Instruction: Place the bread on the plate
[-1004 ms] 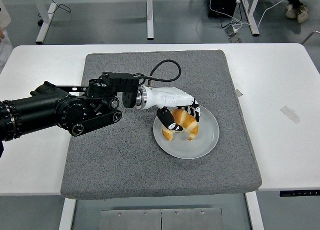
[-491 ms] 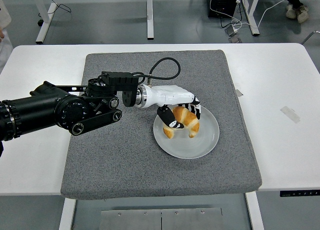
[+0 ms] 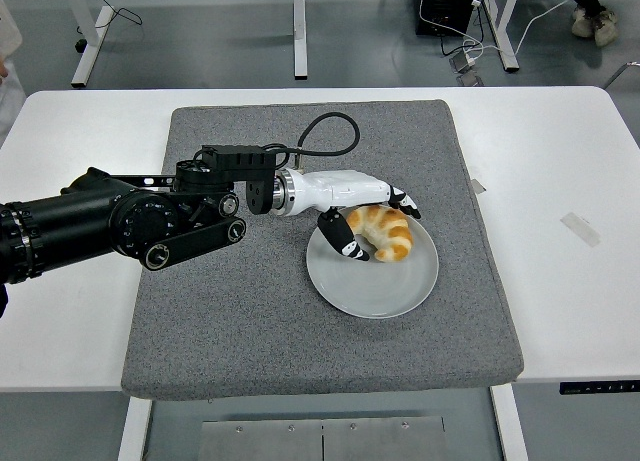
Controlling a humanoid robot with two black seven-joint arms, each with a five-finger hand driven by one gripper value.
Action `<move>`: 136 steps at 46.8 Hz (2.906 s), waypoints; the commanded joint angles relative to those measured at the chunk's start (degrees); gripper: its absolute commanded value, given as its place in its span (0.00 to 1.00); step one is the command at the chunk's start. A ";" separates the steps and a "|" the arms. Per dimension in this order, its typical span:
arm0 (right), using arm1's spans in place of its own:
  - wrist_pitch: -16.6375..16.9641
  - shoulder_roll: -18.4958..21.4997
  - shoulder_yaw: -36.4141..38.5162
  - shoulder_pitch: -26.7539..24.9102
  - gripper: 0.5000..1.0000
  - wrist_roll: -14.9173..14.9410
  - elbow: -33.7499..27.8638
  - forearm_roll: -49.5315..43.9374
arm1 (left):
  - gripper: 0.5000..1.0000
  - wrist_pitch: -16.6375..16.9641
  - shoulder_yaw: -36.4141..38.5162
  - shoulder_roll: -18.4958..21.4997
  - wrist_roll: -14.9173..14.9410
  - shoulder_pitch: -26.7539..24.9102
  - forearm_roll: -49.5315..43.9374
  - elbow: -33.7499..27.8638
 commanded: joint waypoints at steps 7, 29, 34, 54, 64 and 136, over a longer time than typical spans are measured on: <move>0.00 0.00 -0.03 -0.04 1.00 0.01 0.00 0.00 | 0.91 1.73 -0.20 0.54 -0.32 -1.47 -5.72 -0.07; 0.00 0.00 -0.03 0.05 1.00 0.01 0.00 0.00 | 0.93 1.99 -0.73 5.90 -0.58 -4.37 -16.17 -0.16; 0.00 0.00 -0.03 -0.04 1.00 0.01 0.00 0.00 | 0.93 1.99 -1.43 8.53 -0.50 -4.37 -22.67 -0.16; 0.00 0.00 -0.03 -0.04 1.00 0.01 0.00 0.00 | 0.95 1.90 -11.88 20.84 0.29 0.98 -41.48 0.10; 0.00 0.00 -0.03 -0.04 1.00 0.01 0.00 0.00 | 0.95 1.90 -16.54 23.30 1.00 4.77 -51.15 2.56; 0.00 0.00 -0.03 0.04 1.00 0.01 0.00 0.00 | 0.95 2.43 -39.31 15.13 3.11 20.24 -71.29 7.48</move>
